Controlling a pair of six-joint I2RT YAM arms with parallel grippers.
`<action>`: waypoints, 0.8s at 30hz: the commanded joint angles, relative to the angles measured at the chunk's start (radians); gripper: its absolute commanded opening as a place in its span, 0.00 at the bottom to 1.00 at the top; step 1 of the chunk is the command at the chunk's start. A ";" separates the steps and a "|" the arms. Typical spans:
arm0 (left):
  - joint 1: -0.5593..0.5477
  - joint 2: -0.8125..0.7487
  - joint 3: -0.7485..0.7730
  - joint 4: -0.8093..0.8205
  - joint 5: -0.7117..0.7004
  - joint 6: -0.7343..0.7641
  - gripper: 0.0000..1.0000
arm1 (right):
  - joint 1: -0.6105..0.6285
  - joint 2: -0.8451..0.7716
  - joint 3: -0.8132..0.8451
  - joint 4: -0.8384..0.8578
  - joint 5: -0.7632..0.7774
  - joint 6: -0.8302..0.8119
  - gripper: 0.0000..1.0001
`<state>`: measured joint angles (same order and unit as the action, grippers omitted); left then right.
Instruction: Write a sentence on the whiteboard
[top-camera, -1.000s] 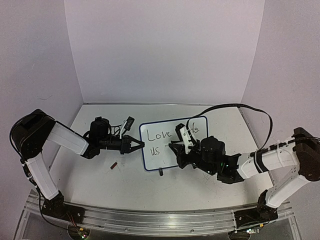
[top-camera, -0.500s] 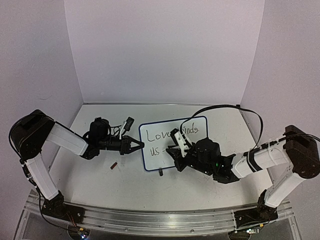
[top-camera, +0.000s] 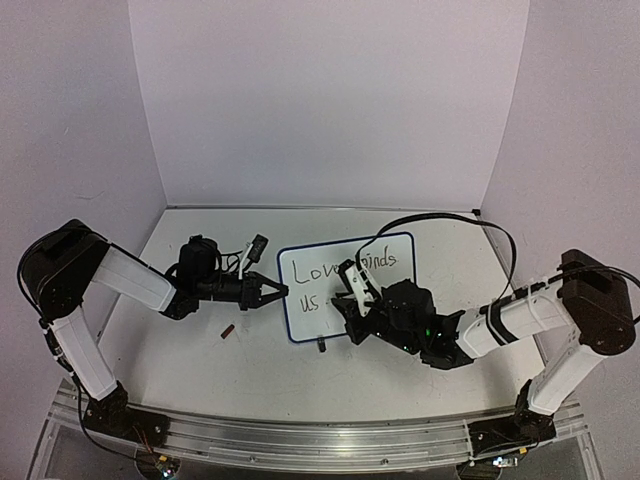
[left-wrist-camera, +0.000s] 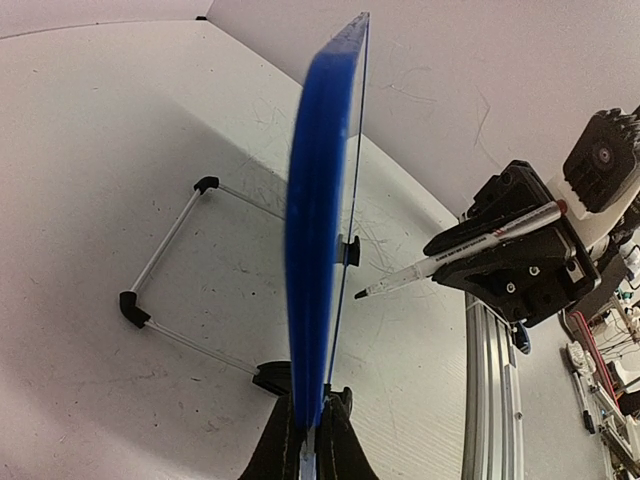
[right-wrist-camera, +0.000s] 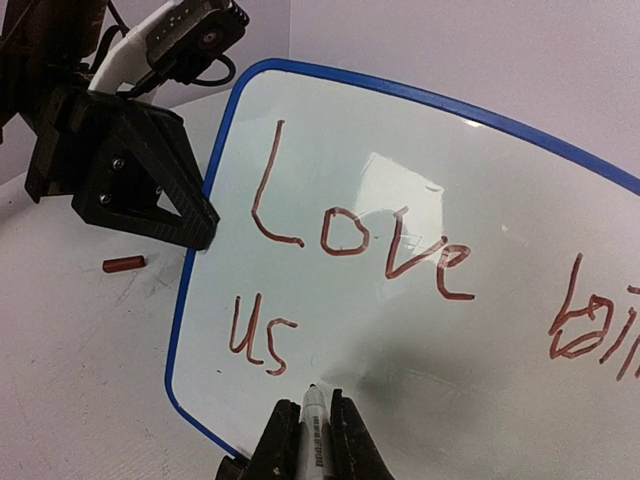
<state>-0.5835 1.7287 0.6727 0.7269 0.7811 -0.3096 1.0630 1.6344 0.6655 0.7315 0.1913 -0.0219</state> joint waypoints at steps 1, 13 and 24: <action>0.001 -0.031 0.000 0.028 -0.028 0.021 0.00 | 0.002 -0.015 0.018 0.039 0.033 0.014 0.00; 0.001 -0.030 0.004 0.028 -0.025 0.018 0.00 | 0.002 -0.005 0.032 0.054 0.047 0.041 0.00; 0.001 -0.033 0.002 0.029 -0.022 0.021 0.00 | 0.002 0.017 0.047 0.056 0.122 0.050 0.00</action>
<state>-0.5835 1.7287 0.6727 0.7269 0.7815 -0.3096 1.0630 1.6348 0.6659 0.7475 0.2768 0.0196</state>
